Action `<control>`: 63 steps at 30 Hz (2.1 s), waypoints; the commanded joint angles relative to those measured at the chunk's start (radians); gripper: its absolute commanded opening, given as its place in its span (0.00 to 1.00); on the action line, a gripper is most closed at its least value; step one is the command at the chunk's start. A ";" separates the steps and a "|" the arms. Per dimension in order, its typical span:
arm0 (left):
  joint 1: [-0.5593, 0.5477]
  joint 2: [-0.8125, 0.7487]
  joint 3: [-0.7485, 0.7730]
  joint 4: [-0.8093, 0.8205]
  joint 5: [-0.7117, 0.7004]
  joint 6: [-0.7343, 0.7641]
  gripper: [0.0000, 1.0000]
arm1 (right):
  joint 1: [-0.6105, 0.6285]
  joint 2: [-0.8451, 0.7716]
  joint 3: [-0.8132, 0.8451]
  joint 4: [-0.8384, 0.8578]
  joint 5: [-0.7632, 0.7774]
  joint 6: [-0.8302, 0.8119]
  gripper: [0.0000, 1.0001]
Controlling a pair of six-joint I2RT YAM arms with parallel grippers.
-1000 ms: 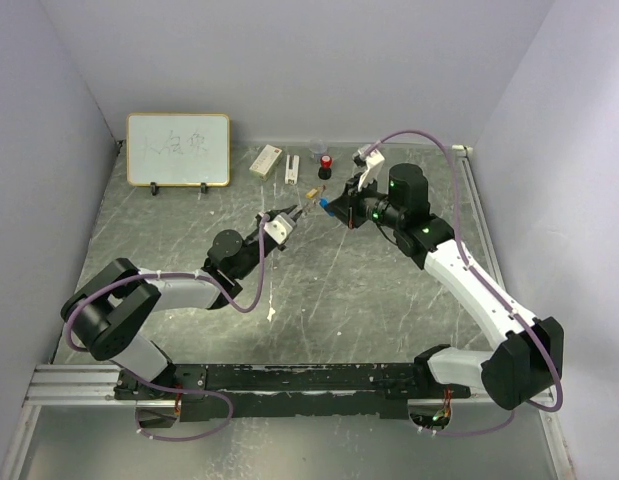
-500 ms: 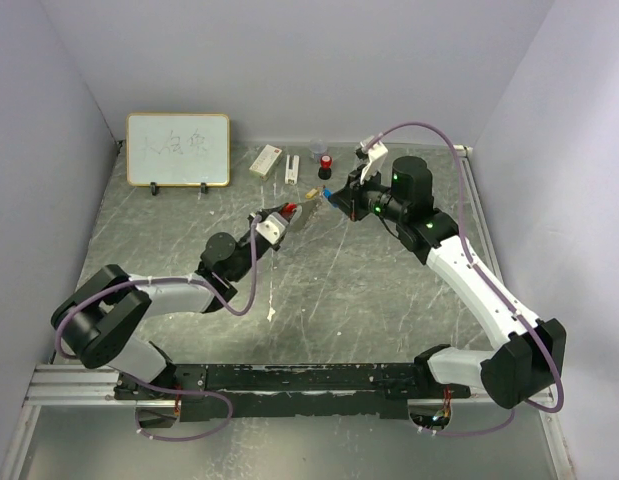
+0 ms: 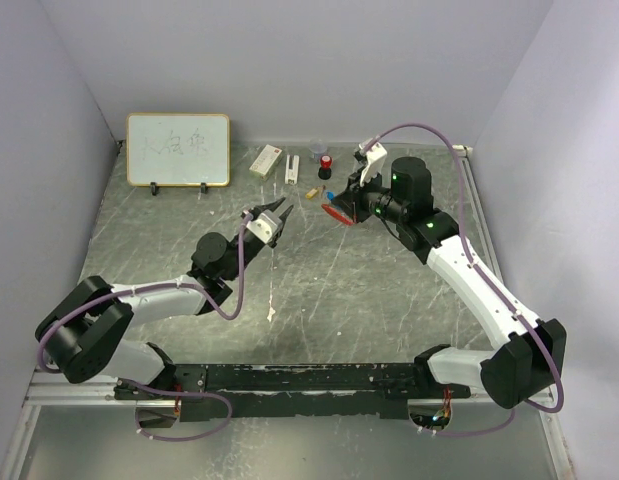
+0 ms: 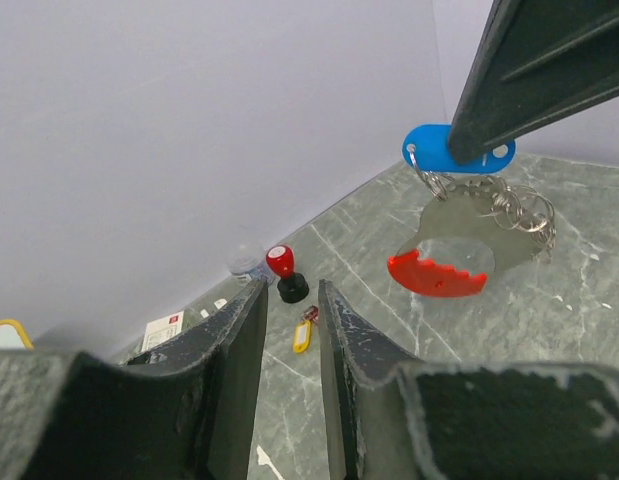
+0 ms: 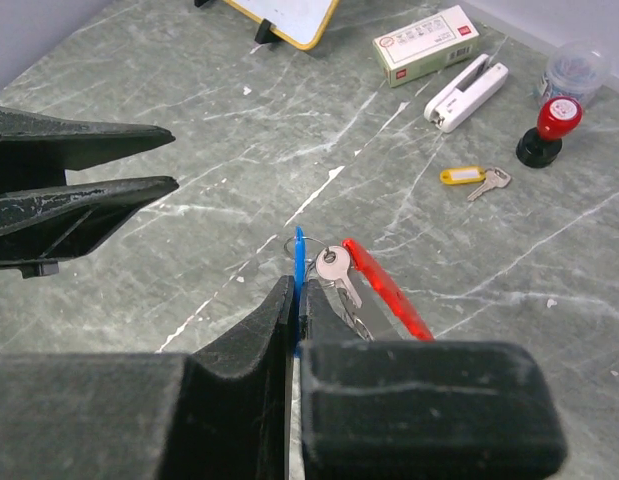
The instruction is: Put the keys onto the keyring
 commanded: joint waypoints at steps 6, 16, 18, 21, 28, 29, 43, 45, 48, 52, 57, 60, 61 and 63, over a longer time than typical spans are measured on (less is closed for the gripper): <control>0.006 0.035 0.036 0.006 0.092 0.013 0.36 | -0.004 -0.046 0.005 0.031 0.022 -0.042 0.00; 0.012 0.041 0.060 -0.005 0.098 0.058 0.34 | -0.004 -0.074 -0.030 0.057 0.022 -0.139 0.00; 0.012 0.034 0.061 -0.009 0.101 0.061 0.34 | -0.004 -0.071 -0.010 0.025 0.050 -0.154 0.00; 0.013 0.033 0.065 -0.021 0.107 0.067 0.33 | -0.004 -0.040 0.050 -0.068 0.085 -0.172 0.00; 0.020 0.049 0.071 -0.011 0.147 0.052 0.29 | -0.004 0.032 0.183 -0.292 0.107 -0.194 0.00; 0.023 0.053 0.071 -0.006 0.158 0.045 0.29 | -0.003 0.036 0.194 -0.310 0.099 -0.198 0.00; 0.130 0.124 0.089 0.120 0.495 -0.107 0.35 | -0.003 0.028 0.216 -0.429 0.007 -0.317 0.00; 0.150 0.145 0.110 0.130 0.586 -0.140 0.36 | -0.002 0.026 0.213 -0.427 -0.003 -0.323 0.00; 0.161 0.178 0.148 0.119 0.707 -0.165 0.37 | -0.002 0.031 0.214 -0.433 -0.017 -0.330 0.00; 0.161 0.223 0.190 0.117 0.810 -0.195 0.38 | 0.002 0.037 0.212 -0.428 -0.036 -0.337 0.00; 0.165 0.263 0.227 0.083 0.858 -0.207 0.38 | 0.010 0.047 0.221 -0.423 -0.050 -0.354 0.00; 0.166 0.279 0.242 0.065 0.856 -0.202 0.39 | 0.020 0.057 0.237 -0.431 -0.057 -0.366 0.00; 0.168 0.284 0.249 0.062 0.851 -0.204 0.39 | 0.025 0.059 0.242 -0.432 -0.057 -0.369 0.00; 0.169 0.298 0.261 0.058 0.852 -0.205 0.39 | 0.035 0.063 0.248 -0.436 -0.050 -0.371 0.00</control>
